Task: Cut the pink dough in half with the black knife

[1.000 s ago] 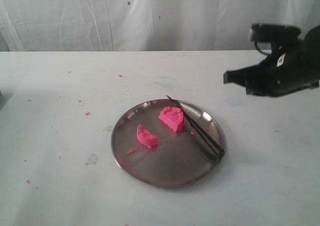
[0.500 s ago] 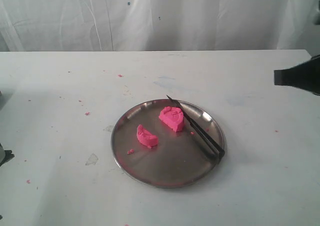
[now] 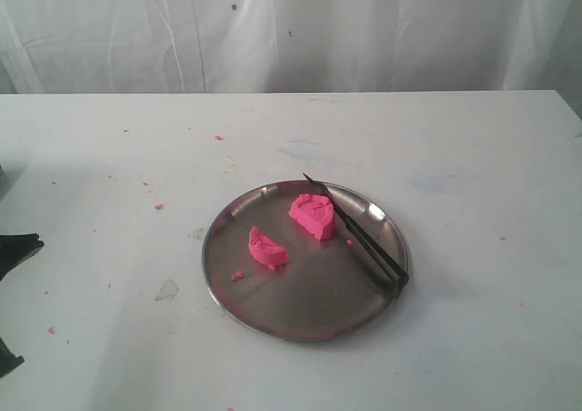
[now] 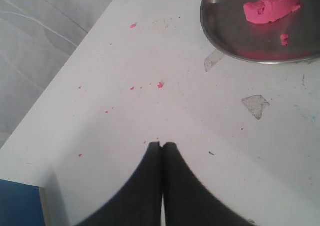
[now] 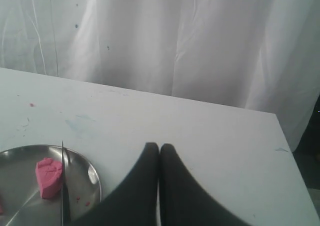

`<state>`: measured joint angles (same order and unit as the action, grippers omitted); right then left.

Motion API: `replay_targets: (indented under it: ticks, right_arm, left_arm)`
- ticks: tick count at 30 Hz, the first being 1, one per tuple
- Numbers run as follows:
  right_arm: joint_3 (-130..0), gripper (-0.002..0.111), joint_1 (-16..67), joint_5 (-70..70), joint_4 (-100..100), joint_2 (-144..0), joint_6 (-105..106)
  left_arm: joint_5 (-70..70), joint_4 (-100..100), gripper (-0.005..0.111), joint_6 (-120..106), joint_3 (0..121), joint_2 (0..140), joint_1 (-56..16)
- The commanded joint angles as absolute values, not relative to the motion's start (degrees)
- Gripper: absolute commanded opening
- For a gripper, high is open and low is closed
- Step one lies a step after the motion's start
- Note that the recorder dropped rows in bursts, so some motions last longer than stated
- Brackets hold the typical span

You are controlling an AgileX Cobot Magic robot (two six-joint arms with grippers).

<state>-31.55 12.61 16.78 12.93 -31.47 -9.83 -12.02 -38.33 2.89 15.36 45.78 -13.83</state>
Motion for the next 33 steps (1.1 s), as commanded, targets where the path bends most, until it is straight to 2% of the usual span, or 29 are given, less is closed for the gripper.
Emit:
replay_targets:
  ticks: [1, 14, 16, 17, 18, 21, 23, 27, 33]
  right_arm:
    - [-31.31, 0.000, 12.68, 17.24, 13.13, -30.57, -9.32]
    - [-31.31, 0.000, 12.42, 18.65, 13.16, -29.32, -9.32]
    - [-31.31, 0.000, 9.92, 27.84, 13.16, -24.60, -9.19]
    - [-31.28, 0.000, 7.40, 39.79, 13.16, -17.67, -9.19]
    - [-31.19, 0.000, 6.66, 45.17, 13.16, -10.76, -11.24]
    - [-26.02, 0.000, 5.82, 29.08, 22.41, 0.00, -18.98]
    - [-23.32, 0.000, 3.85, 19.67, 30.23, 0.00, -27.67]
    - [-15.74, 0.000, -3.91, 4.81, 37.09, 0.00, -62.97]
    - [0.00, 0.000, -5.56, -7.04, 35.73, 0.00, -62.71]
  left_arm:
    - [-12.36, -38.09, 0.000, 3.49, 15.66, 45.33, -13.90]
    - [-12.36, -38.09, 0.000, 3.49, 15.66, 45.33, -13.90]
    - [-12.36, -38.09, 0.000, 3.49, 15.66, 45.33, -13.90]
    - [-12.36, -38.09, 0.000, 3.49, 15.66, 45.33, -13.90]
    - [-12.36, -38.09, 0.000, 3.49, 15.66, 45.33, -13.90]
    - [-12.36, -38.09, 0.000, 3.49, 15.66, 45.33, -13.90]
    - [-12.18, -38.09, 0.000, 3.49, 15.66, 45.33, -13.90]
    - [-12.22, -38.09, 0.000, 3.49, 15.66, 45.22, -13.90]
    - [-12.21, -38.09, 0.000, 3.49, 15.66, 45.22, -13.90]
